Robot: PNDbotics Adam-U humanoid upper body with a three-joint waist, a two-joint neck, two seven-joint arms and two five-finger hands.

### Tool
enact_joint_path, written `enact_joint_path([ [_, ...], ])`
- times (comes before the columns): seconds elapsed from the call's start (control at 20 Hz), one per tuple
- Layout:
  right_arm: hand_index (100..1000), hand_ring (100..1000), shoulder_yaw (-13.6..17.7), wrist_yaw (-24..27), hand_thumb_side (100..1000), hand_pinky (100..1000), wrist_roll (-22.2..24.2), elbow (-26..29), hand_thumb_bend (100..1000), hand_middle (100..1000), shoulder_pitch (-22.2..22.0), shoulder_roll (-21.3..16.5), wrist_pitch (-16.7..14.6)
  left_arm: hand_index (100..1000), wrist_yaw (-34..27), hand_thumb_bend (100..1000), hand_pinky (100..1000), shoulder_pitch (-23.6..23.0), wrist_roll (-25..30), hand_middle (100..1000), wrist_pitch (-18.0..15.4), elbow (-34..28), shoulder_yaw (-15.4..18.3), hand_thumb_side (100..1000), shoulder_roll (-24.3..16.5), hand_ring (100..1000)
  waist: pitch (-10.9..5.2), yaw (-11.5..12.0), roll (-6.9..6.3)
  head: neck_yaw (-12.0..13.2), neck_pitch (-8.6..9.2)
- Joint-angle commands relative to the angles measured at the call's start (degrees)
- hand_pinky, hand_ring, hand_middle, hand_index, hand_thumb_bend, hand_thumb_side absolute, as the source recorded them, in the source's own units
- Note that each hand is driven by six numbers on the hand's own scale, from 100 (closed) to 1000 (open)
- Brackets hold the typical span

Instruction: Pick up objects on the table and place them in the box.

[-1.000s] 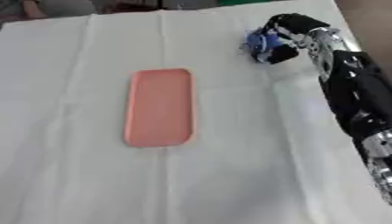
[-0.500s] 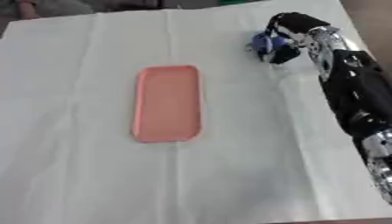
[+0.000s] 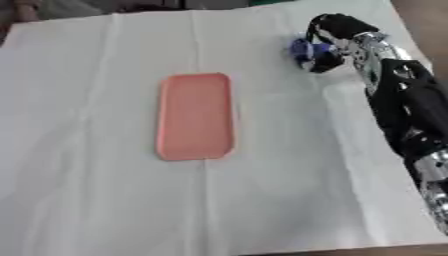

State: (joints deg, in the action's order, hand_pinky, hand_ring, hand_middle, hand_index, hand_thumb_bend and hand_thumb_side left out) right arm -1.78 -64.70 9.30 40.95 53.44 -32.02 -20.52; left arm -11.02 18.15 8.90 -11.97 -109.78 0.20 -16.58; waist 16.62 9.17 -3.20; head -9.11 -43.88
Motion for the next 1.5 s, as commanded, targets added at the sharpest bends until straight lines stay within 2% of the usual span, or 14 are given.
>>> enact_joint_path([
  [0.05, 536, 757, 0.30, 1.56, 338, 796, -0.28, 1.98, 257, 735, 0.89, -1.33, -0.37, 767, -0.18, 193, 659, 0.60, 0.08, 671, -0.05, -0.95, 0.29, 894, -0.98, 705, -1.60, -0.08, 0.17, 0.26, -0.23],
  [0.4, 521, 736, -1.04, 7.55, 332, 778, 1.02, 10.27, 241, 739, 0.92, -1.72, -2.07, 767, -0.26, 194, 659, 0.53, 0.03, 671, -0.02, -0.92, 0.39, 891, -1.04, 707, -2.11, -0.57, 0.36, 0.49, -0.23],
  [0.55, 521, 736, -1.53, 9.65, 332, 778, 2.36, 12.92, 241, 739, 0.61, -1.97, -1.74, 767, -0.26, 194, 659, 0.51, 0.02, 671, -0.02, -0.90, 0.41, 891, -1.06, 707, -2.17, -0.66, 0.39, 0.52, -0.23],
  [0.7, 520, 724, -2.88, 12.91, 322, 770, 2.68, 18.52, 233, 742, 0.44, -1.77, -2.99, 768, -0.20, 195, 660, 0.43, 0.05, 672, 0.01, -0.87, 0.46, 891, -1.08, 708, -2.38, -1.08, 0.46, 0.70, -0.23],
  [0.9, 518, 722, -4.65, 16.79, 319, 768, 4.65, 23.96, 234, 743, 0.21, -1.34, -3.00, 768, -0.17, 195, 660, 0.43, 0.10, 672, 0.04, -0.86, 0.45, 890, -1.04, 708, -2.52, -1.34, 0.50, 0.77, -0.23],
  [1.2, 512, 713, -7.06, 19.91, 326, 761, 8.23, 26.90, 226, 744, 0.52, 1.60, -3.55, 768, -0.24, 194, 660, 0.44, 0.25, 672, 0.06, -0.84, 0.32, 891, -0.85, 710, -2.52, -1.16, 0.28, 0.31, -0.23],
  [1.5, 508, 704, -9.07, 20.58, 331, 753, 11.53, 26.94, 216, 745, 1.15, 5.83, -4.70, 768, -0.37, 194, 660, 0.52, 0.43, 672, 0.07, -0.90, 0.18, 892, -0.63, 710, -2.43, -0.66, 0.06, -0.16, -0.23],
])
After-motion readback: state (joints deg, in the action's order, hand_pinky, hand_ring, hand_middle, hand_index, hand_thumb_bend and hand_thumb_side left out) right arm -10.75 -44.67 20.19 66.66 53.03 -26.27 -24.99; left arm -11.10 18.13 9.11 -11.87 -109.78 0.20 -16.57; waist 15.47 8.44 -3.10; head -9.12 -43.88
